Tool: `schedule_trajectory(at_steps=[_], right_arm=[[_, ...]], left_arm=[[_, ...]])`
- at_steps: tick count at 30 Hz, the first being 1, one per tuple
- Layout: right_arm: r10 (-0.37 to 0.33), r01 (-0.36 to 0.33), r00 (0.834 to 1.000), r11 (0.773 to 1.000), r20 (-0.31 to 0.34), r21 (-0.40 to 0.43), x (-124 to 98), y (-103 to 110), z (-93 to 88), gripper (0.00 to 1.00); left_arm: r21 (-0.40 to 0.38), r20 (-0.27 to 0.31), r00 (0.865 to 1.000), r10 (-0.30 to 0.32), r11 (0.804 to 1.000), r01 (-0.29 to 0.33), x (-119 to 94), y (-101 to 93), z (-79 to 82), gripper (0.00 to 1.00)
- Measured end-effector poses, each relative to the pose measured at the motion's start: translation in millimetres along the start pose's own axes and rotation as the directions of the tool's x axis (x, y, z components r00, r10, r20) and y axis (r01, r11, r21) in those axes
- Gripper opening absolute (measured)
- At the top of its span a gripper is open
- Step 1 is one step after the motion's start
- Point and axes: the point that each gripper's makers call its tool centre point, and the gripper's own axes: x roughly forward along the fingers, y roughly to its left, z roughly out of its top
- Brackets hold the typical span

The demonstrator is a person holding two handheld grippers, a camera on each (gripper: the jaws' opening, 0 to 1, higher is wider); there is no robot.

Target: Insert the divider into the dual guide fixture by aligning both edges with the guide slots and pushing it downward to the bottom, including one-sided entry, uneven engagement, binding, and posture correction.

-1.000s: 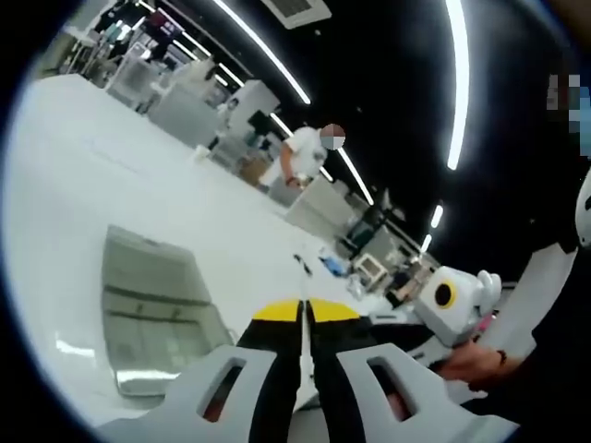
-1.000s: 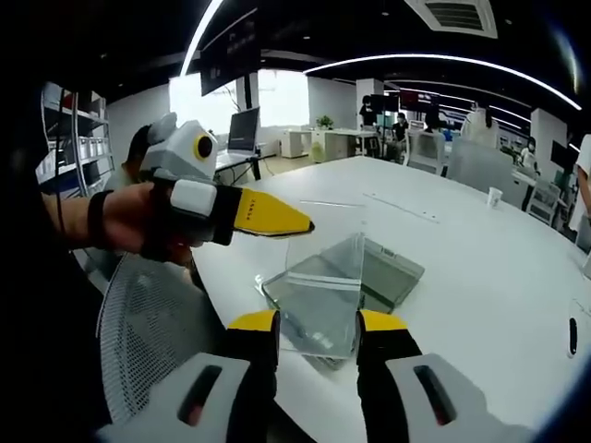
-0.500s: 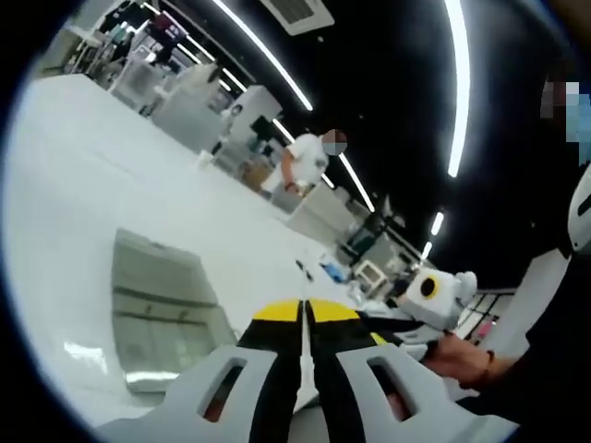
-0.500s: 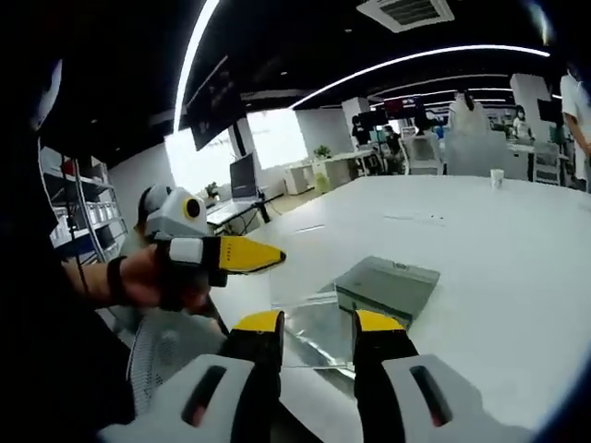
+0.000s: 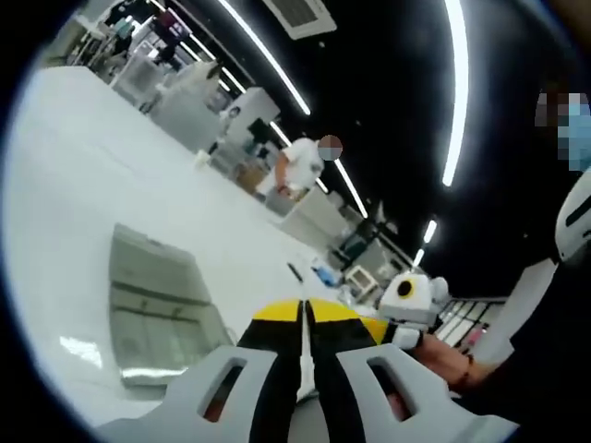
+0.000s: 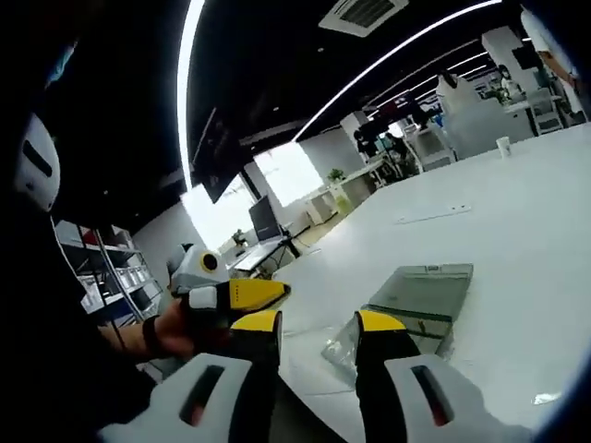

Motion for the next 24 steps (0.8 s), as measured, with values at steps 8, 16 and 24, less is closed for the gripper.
schedule_trajectory(at_steps=[8,16,24], right_arm=[[0.037,-0.037,0.999,0.998,-0.004,0.055,0.1,5.9,-3.8,0.22],[0.078,-0.08,0.997,0.987,0.025,0.14,-2.0,10.9,0.8,0.12],[0.111,-0.119,0.993,0.972,0.049,0.202,-1.5,14.7,2.6,0.11]], left_arm=[[-0.009,-0.009,0.999,-0.043,0.999,0.043,0.2,-9.6,-1.7,0.0],[-0.04,0.015,0.996,-0.086,0.995,0.087,-0.6,-16.8,3.9,0.0],[-0.043,0.034,0.993,-0.115,0.992,0.116,-0.6,-22.6,7.3,0.0]])
